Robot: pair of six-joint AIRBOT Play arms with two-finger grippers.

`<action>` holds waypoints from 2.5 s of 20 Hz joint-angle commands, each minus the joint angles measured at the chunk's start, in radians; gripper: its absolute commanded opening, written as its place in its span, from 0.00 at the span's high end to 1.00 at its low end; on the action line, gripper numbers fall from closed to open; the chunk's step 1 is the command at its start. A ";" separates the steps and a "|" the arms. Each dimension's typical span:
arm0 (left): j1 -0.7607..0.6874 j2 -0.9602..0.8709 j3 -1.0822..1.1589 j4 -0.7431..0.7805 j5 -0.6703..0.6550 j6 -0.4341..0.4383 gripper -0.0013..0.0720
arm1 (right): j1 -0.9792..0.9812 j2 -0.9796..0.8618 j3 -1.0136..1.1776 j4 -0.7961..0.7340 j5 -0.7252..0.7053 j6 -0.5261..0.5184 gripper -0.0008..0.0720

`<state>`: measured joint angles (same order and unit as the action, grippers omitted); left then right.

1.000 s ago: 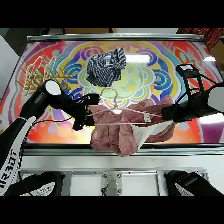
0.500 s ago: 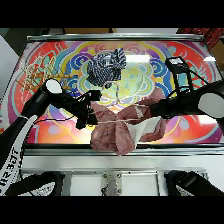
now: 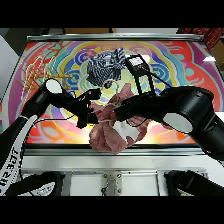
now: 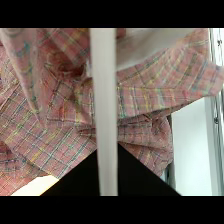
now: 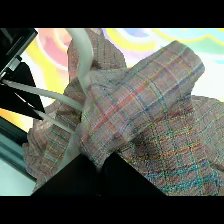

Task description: Fold the clothes and pants, and hang the long-sleeved shirts on hangers.

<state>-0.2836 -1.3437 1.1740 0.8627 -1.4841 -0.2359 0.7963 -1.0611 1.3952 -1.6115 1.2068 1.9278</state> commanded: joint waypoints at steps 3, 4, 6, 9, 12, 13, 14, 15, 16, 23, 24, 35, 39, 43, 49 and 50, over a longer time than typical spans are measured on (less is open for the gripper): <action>0.001 0.000 0.001 0.000 0.000 0.000 0.96 | 0.009 -0.004 0.001 0.002 -0.018 -0.001 0.94; 0.001 0.000 0.001 0.000 0.000 0.000 0.96 | 0.009 -0.003 0.001 0.002 -0.016 -0.001 0.72; 0.001 0.000 0.001 0.000 0.000 0.000 0.96 | 0.006 0.021 0.002 0.002 -0.001 -0.014 0.02; 0.001 0.000 0.001 0.000 -0.001 0.000 0.96 | -0.066 0.078 0.063 0.029 0.220 -0.111 0.02; 0.001 0.000 0.001 0.000 -0.006 0.000 0.96 | -0.341 0.106 0.098 0.270 0.317 -0.410 0.02; 0.001 0.000 0.001 0.000 -0.008 0.000 0.96 | -0.408 0.103 0.098 0.353 0.340 -0.497 0.02; 0.001 0.000 0.001 0.000 -0.008 0.000 0.96 | -0.468 0.101 0.098 0.442 0.353 -0.552 0.02; 0.001 0.000 0.001 0.000 -0.008 0.000 0.96 | -0.518 0.101 0.098 0.512 0.350 -0.573 0.02; 0.001 0.000 0.001 0.000 -0.008 0.000 0.96 | -0.591 0.101 0.097 0.513 0.330 -0.598 0.02; 0.001 -0.001 0.001 0.000 -0.027 0.000 0.96 | -1.361 0.081 -0.486 1.258 0.478 -1.765 0.02; 0.001 -0.001 0.001 0.000 -0.027 0.000 0.96 | -1.361 0.068 -0.520 1.257 0.479 -1.805 0.02; 0.001 0.000 0.000 0.000 -0.042 0.000 0.96 | -1.110 -0.134 -0.567 1.321 0.443 -1.905 0.02; 0.001 -0.001 0.000 0.001 -0.042 0.000 0.96 | -1.111 -0.134 -0.567 1.321 0.444 -1.906 0.96; 0.001 0.000 0.001 0.001 -0.041 0.000 0.96 | -1.111 -0.134 -0.567 1.321 0.444 -1.905 0.96; 0.001 0.000 0.001 0.019 0.002 -0.205 0.41 | -1.112 -0.134 -0.567 1.321 0.443 -1.944 0.97; 0.001 0.000 0.001 0.059 0.005 -0.246 0.41 | -1.112 -0.134 -0.567 1.321 0.443 -1.944 0.97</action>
<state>-0.2832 -1.3430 1.1751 0.9127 -1.4857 -0.4469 -0.3157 -1.1957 0.8276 -0.2916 1.6455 -0.0044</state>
